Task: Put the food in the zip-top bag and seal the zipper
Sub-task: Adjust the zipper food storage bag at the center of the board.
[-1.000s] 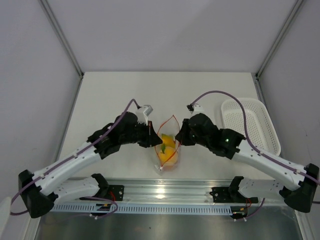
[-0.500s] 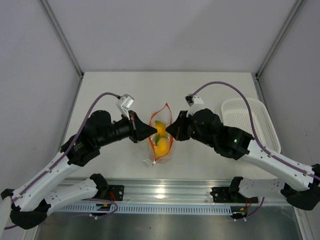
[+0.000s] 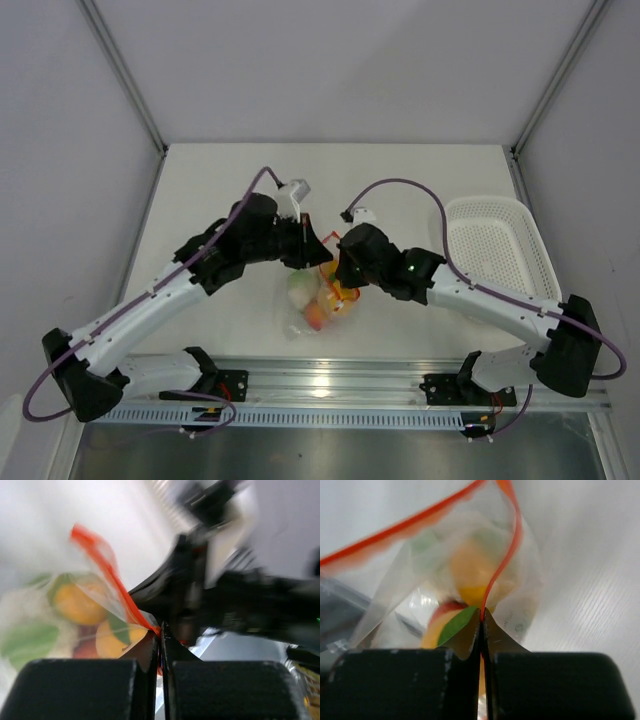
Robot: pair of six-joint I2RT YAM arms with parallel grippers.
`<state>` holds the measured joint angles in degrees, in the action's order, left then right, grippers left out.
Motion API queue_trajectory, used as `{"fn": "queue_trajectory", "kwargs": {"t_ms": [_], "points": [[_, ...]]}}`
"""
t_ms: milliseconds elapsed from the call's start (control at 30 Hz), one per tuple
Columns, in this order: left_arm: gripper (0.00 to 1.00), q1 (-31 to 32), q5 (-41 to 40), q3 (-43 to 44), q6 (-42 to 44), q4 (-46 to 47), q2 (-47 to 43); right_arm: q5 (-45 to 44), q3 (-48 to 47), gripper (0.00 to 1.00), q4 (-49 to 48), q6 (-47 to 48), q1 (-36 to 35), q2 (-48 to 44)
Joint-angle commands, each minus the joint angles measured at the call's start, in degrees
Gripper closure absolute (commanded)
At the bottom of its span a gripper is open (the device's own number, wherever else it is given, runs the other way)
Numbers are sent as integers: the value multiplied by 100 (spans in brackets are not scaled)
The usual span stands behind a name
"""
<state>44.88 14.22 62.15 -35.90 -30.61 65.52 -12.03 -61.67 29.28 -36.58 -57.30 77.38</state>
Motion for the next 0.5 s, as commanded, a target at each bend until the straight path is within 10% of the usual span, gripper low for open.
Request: {"fn": "queue_trajectory", "kwargs": {"t_ms": [0, 233, 467], "points": [[100, 108, 21, 791, 13, 747, -539, -256, -706, 100, -325, 563, -18, -512], [99, -6, -490, -282, -576, 549, 738, 672, 558, 100, -1249, 503, 569, -963], [99, 1029, -665, 1140, -41, 495, 911, 588, 779, 100, -46, 984, 949, -1573]]}}
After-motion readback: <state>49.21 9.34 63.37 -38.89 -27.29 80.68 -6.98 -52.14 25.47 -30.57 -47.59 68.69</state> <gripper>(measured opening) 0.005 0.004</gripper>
